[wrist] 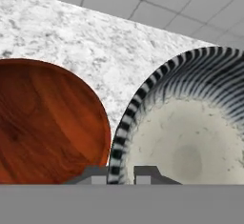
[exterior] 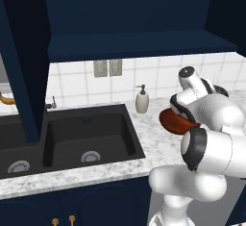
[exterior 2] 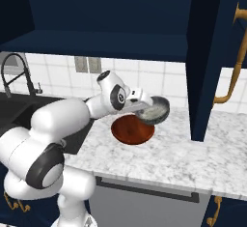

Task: Pick up the bowls on the counter and stack them on top of one another in the open cabinet. Place the smaller bowl on top of the larger bowl.

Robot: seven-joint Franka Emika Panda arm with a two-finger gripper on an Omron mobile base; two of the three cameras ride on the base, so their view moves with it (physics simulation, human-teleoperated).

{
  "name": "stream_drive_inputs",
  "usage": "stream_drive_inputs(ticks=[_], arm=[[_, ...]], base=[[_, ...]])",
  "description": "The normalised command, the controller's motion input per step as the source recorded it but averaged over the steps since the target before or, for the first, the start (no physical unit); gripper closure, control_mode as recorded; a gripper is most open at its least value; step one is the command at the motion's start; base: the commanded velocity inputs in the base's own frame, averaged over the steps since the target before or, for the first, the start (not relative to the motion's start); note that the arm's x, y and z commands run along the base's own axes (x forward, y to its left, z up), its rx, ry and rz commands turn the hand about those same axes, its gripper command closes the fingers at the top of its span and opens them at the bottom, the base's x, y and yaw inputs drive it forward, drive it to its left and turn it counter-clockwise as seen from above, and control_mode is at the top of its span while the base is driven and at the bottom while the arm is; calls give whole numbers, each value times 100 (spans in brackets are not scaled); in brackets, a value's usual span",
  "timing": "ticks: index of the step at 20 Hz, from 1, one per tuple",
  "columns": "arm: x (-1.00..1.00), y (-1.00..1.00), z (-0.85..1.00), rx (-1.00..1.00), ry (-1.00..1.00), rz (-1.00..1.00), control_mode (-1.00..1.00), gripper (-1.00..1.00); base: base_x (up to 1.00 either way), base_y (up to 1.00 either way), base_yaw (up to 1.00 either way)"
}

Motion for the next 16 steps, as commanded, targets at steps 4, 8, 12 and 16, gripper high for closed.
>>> stream_drive_inputs(ticks=[4,8,12,16], arm=[[0,65,7,11,30,24,-100,100],[0,6,-12,7,1,7,-100,100],[0,7,-35,7,0,4,-100,100],[0,45,-22,14,3,2,-100,100]], base=[[0,0,0],[0,0,0],[0,0,0],[0,0,0]])
